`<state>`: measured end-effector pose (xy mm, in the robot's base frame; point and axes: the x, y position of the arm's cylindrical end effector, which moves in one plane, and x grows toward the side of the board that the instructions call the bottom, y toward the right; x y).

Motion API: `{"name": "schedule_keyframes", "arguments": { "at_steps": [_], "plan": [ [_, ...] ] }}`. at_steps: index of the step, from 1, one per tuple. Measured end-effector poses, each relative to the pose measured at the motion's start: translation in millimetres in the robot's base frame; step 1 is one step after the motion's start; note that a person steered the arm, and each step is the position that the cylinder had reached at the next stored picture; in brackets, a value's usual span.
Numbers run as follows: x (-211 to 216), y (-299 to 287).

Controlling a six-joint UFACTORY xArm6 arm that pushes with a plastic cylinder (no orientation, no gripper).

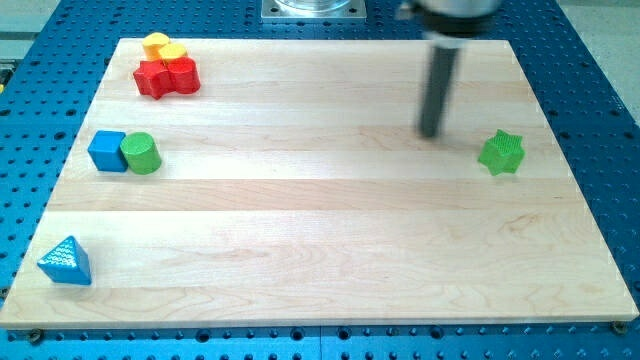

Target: Push the green star closely to the green circle

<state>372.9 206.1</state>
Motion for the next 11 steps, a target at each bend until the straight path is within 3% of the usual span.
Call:
{"name": "schedule_keyframes", "arguments": {
  "at_steps": [1, 2, 3, 5, 7, 8, 9, 11],
  "plan": [
    [11.3, 85.1],
    [26.5, 69.3],
    [53.3, 13.1],
    [72.9, 49.8],
    [91.8, -76.6],
    [94.9, -16.7],
    [120.2, -23.6],
    [108.9, -248.3]
  ]
}}
